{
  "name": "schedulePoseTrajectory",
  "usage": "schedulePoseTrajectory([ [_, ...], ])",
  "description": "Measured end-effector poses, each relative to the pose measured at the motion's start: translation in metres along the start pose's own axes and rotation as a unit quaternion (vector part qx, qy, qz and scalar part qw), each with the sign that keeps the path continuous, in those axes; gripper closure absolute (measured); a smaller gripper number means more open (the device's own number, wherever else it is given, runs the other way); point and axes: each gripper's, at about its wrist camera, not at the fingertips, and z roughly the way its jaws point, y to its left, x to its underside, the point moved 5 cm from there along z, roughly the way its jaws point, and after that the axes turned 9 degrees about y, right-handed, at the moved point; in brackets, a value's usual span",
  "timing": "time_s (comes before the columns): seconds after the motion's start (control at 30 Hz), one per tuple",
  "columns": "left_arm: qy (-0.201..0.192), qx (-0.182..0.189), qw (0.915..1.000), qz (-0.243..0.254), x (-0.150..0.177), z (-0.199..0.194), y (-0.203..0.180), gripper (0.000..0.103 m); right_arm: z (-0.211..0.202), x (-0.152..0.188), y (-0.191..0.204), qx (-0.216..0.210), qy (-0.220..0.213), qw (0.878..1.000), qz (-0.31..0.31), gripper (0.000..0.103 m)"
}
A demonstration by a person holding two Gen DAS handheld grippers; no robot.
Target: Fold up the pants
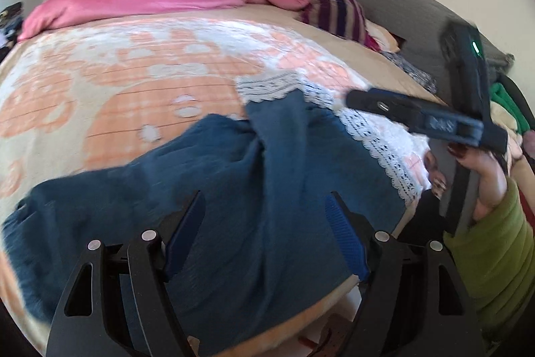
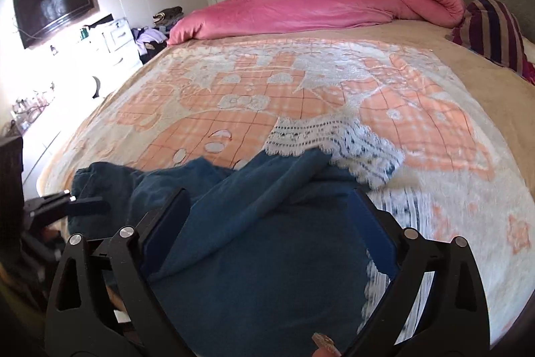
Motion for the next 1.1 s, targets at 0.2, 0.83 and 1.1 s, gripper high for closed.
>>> schedulePoseTrajectory([
  [0.2,0.026,0.034,0.9988,-0.024,0.002,0.045,-0.003,0.037,0.048,-0.028,0.002,0.038,0.047,0.998,-0.034,0.014],
  [0.83,0.013,0.059,0.9965,0.057,0.016,0.064,-0.029,0.078,0.183,-0.073,-0.003,0.082,0.162,0.983,-0.009,0.045],
  [1.1,0.014,0.069,0.9970,0.031,0.017,0.060,-0.016,0.077,0.134,-0.062,-0.031,0.024,0.108,0.993,0.031,0.096],
])
